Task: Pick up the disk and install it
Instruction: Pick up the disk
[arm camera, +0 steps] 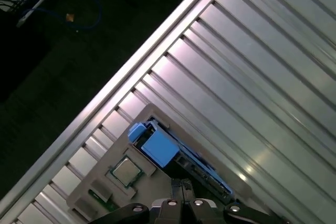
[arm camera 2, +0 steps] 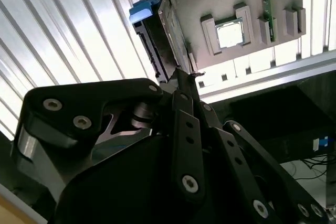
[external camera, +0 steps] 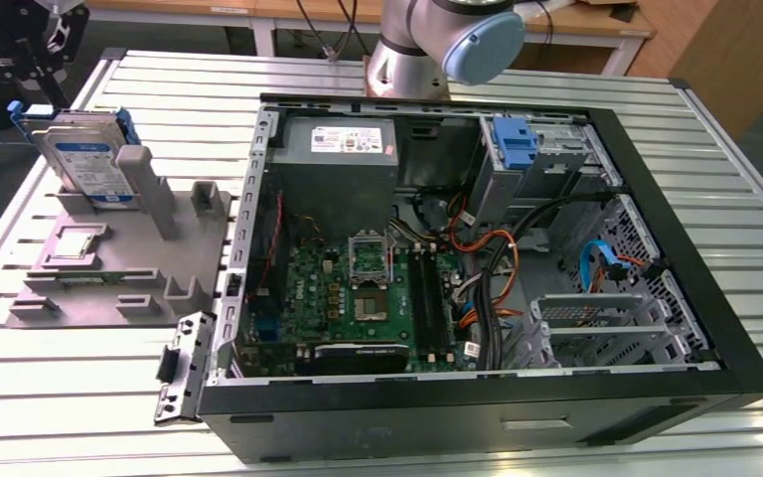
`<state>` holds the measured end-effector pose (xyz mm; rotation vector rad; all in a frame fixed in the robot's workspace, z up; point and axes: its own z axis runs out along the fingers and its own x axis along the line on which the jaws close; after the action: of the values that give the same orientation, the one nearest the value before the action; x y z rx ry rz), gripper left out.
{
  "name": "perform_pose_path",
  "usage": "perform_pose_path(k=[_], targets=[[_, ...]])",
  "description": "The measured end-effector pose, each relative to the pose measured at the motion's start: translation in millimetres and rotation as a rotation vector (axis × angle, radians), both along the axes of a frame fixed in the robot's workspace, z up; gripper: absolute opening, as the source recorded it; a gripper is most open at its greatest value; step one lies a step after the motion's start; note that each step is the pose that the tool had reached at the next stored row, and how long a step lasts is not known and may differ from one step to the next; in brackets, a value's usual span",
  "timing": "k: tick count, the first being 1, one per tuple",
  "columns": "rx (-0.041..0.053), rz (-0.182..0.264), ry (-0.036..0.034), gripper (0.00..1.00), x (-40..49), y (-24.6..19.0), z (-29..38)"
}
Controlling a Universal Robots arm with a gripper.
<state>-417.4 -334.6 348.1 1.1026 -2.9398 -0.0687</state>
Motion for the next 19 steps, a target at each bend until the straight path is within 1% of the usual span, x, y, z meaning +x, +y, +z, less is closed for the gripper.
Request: perform_pose_path(k=[14,19], targets=[[0.0007,0.143,-0.0015,0.1,0.0,0.0,0.0],[0.0012,0.203,-0.0017,0.1,0.0,0.0,-0.1]])
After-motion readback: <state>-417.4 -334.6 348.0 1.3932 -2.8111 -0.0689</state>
